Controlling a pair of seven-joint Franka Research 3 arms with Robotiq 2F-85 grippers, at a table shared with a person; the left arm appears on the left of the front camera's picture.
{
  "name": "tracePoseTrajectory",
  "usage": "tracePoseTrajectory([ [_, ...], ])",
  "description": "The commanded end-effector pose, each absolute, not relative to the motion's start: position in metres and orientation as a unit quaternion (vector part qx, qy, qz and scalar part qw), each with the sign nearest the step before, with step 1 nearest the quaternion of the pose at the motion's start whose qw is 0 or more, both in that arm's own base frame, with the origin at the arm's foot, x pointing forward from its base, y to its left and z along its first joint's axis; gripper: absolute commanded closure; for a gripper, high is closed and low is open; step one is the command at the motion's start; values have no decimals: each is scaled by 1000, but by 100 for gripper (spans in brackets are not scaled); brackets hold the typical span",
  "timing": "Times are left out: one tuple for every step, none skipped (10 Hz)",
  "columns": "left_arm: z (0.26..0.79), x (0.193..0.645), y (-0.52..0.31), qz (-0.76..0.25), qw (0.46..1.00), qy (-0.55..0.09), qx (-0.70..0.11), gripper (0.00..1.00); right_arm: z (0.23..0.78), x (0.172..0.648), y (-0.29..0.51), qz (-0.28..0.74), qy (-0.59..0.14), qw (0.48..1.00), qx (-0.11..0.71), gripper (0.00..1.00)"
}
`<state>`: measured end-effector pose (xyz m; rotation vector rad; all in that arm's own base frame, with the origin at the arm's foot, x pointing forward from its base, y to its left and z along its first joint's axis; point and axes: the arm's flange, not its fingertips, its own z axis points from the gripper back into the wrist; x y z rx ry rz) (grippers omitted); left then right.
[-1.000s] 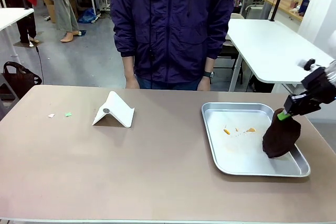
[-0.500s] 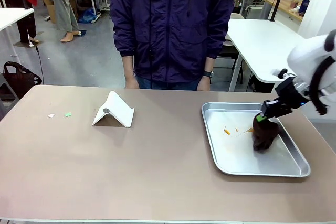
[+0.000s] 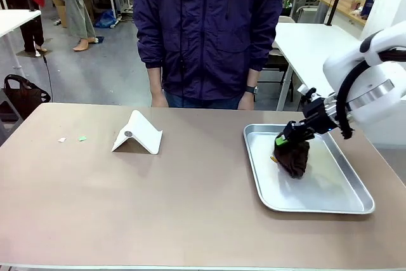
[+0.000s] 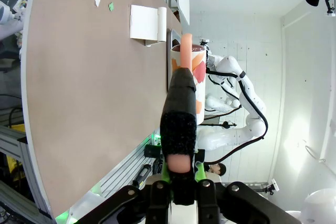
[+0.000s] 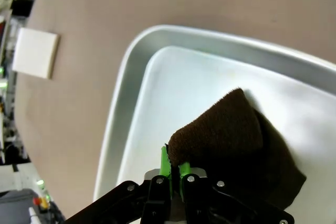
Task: Clean the surface of the table.
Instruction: Clean the area not pointed to by the person.
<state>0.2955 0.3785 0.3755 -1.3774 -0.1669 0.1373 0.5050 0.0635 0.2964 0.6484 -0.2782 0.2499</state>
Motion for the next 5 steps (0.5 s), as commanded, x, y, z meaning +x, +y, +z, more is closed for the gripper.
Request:
tracePoseTrajectory([
  [381, 294, 376, 69, 765, -78, -636, 82, 290, 504, 89, 162, -134, 911, 354, 93],
  [381, 294, 376, 69, 765, -78, -636, 82, 288, 501, 107, 185, -123, 906, 361, 93],
  [381, 294, 376, 69, 765, -78, -636, 82, 286, 495, 122, 216, -99, 903, 359, 93],
  [381, 294, 376, 69, 765, -78, -636, 82, 286, 488, 133, 245, -76, 899, 355, 93],
  [381, 294, 376, 69, 765, -78, -636, 82, 288, 481, 135, 269, -59, 903, 328, 93],
])
